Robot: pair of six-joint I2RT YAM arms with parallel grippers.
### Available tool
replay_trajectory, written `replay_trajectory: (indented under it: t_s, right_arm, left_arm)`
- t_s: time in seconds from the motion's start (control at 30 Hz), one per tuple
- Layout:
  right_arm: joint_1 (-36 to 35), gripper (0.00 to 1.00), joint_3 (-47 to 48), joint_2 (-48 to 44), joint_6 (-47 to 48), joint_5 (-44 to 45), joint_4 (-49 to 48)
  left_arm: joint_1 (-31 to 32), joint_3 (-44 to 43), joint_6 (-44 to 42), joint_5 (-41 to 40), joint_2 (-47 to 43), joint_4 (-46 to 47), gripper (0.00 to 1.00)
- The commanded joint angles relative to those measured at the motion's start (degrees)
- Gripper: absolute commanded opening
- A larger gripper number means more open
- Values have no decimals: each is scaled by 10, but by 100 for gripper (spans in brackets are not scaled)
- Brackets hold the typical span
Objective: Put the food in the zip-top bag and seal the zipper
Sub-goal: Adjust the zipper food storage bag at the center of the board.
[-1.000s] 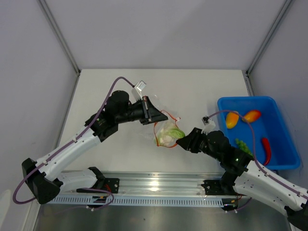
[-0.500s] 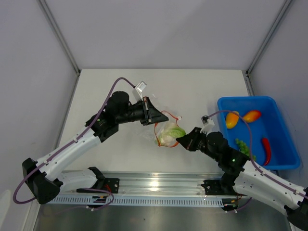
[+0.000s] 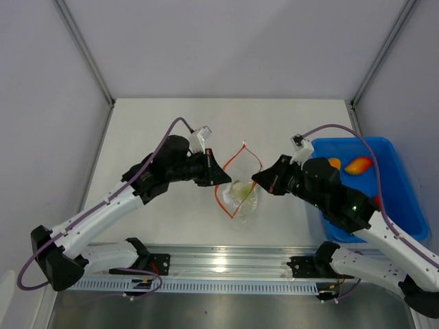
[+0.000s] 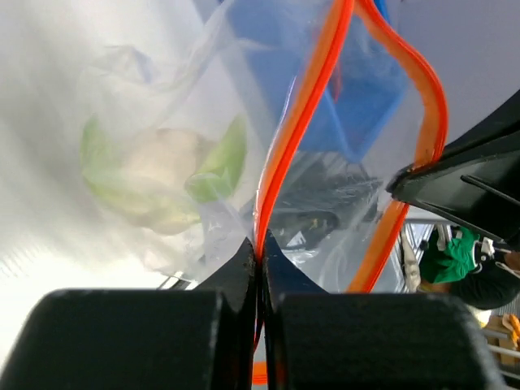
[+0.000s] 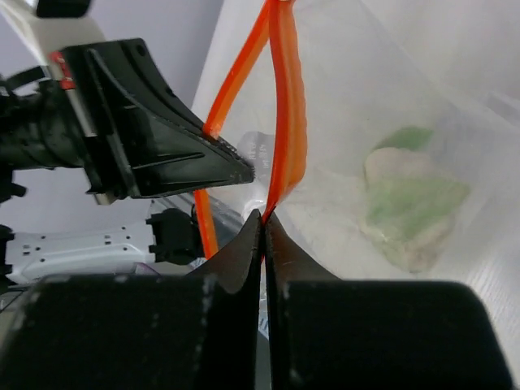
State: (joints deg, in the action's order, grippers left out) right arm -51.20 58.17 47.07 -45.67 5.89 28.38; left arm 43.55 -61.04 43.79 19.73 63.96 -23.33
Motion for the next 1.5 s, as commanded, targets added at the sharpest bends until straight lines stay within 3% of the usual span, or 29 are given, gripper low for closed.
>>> replay_trajectory:
  t_s: [0.0,0.13,0.33,0.47,0.7,0.73,0.9,1.0,1.13,1.2,1.37,1.47]
  right_arm:
    - [3,0,10,45,28,-25,60]
    - [6,0,12,77,44,-7,71]
    - [4,0,25,53,62,-5,52]
    - [13,2,34,54,83,1,65]
    - [22,67,79,82,105,5,109]
    - [22,73,94,83,110,6,118]
    - [35,79,165,92,138,43,157]
    - [76,82,219,104,143,80,187]
    - [197,84,256,130,157,74,191]
    - [291,84,259,157,152,68,194]
    - [463,83,214,189,81,129,181]
    - [521,81,155,195,38,169,151]
  left_arm:
    - [7,-4,-39,-18,-23,-14,1]
    - [8,-1,-36,-5,-16,-18,1]
    - [9,-10,-39,-28,-52,-22,1]
    - [7,-18,-51,-31,-30,-39,0]
    - [3,3,-45,-40,-35,-16,1]
    - [1,1,-46,-49,-35,-20,1]
    - [-10,11,-44,-61,-42,-18,1]
    - [-11,21,-40,-59,-46,-12,1]
    - [-11,27,-35,-50,-49,-3,1]
    - [-11,29,-34,-47,-53,-2,1]
    - [-11,43,-34,-43,-66,-4,1]
    - [-11,50,-34,-39,-71,-5,1]
